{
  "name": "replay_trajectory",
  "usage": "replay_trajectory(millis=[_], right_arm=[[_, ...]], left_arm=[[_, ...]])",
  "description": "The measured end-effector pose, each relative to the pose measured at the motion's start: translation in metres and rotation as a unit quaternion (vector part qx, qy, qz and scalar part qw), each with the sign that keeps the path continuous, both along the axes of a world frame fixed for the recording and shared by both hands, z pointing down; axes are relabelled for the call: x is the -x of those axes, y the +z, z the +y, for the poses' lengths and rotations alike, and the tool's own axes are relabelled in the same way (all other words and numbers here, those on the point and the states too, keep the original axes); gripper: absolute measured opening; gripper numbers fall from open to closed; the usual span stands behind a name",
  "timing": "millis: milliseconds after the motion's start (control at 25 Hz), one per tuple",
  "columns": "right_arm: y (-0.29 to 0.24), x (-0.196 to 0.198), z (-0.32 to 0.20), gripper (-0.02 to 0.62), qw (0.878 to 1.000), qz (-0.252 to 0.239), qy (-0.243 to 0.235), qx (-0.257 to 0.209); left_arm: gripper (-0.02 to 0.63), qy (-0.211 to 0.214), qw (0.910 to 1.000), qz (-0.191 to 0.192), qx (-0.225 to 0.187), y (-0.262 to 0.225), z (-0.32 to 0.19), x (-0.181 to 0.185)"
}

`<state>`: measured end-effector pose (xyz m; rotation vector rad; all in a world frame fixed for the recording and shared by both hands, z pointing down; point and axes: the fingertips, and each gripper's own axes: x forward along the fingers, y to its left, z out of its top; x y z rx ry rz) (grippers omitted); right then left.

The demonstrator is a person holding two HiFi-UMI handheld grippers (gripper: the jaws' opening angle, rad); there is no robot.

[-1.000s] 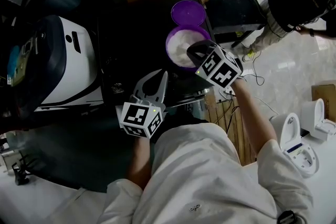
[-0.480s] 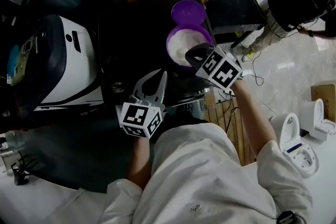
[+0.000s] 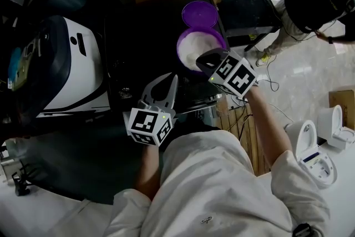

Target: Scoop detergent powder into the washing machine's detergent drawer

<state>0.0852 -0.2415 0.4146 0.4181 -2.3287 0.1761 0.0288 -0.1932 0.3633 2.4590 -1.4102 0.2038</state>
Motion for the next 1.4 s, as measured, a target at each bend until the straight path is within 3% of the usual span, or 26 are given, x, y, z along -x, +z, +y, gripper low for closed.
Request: replay_trajectory(millis=[200,600,920,1280,1400], right_arm=[[-0.005,0.001,0.005,0.009,1.000,-0.015,0.006,0.019],[-0.009,-0.004,0.003,0.009,0.986,-0.098,0.094,0.093],[-0.011,-0.010,0.002,0.011,0.945,-0.203,0.193,0.171],[-0.018,-0.017,-0.007,0.011,0.890,-0.289,0.279,0.216],[-0.019,-0.021,-0.011,0.011,0.881,-0.300,0.295,0.217]], left_arm=[[0.018,0.001,1.0000,0.000,0.001,0.000,0.001,-0.001],[0.018,0.003,1.0000,0.001,-0.001,0.000,0.000,-0.003],[0.018,0.005,1.0000,-0.001,-0.001,0.000,-0.002,-0.005],[0.019,0.005,1.0000,-0.003,-0.002,-0.001,-0.005,-0.006],[0.019,0.005,1.0000,-0.004,-0.003,-0.001,-0.006,-0.007]])
